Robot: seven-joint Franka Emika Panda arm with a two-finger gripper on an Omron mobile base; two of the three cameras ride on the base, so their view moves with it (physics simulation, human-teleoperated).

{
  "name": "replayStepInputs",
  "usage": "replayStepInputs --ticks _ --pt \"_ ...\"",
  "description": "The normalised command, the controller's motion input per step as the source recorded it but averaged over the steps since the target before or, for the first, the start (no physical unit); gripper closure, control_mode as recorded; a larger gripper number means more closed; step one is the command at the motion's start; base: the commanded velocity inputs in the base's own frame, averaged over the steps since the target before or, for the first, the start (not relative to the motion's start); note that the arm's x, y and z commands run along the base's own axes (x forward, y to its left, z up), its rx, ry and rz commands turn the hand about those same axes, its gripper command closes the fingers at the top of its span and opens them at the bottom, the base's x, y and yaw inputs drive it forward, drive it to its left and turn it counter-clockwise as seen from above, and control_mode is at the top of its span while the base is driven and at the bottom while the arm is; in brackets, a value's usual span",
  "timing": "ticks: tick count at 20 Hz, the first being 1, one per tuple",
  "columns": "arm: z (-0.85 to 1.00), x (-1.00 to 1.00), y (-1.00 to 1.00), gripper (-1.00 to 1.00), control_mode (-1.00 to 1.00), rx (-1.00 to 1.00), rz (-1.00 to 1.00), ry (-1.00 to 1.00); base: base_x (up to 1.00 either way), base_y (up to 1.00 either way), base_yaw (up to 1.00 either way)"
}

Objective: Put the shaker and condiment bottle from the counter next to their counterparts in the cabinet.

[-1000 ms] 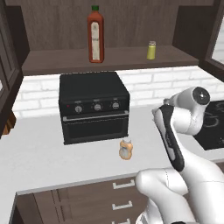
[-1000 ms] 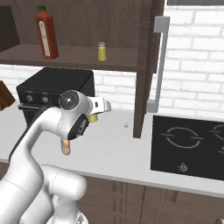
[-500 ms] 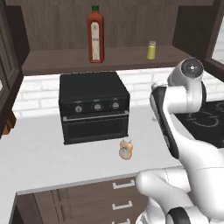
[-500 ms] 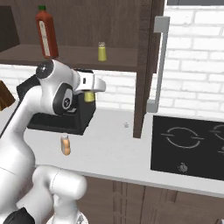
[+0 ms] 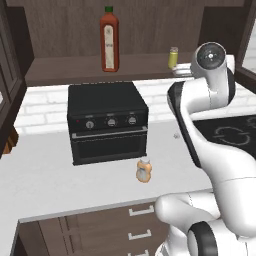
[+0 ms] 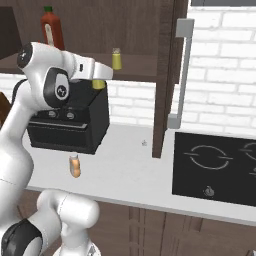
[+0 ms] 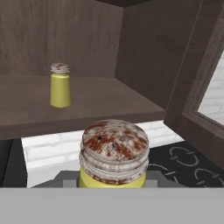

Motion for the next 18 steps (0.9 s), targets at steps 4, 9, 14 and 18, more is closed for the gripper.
replayStepInputs --ticks 4,9,14,18 --pt "0.08 0.00 0.00 1.00 -1.00 0.00 -0.05 -0.06 0.00 0.00 0.00" --pt "0.07 0.00 0.14 1.00 -1.00 0.02 0.00 0.00 0.00 0.00 0.00" --pt "0.47 0.00 0.42 1.00 -1.00 0.00 0.00 0.00 0.00 0.00 0.00" --pt "0.15 0.33 0.39 1.00 -1.00 0.00 0.01 0.04 0.00 0.00 0.00"
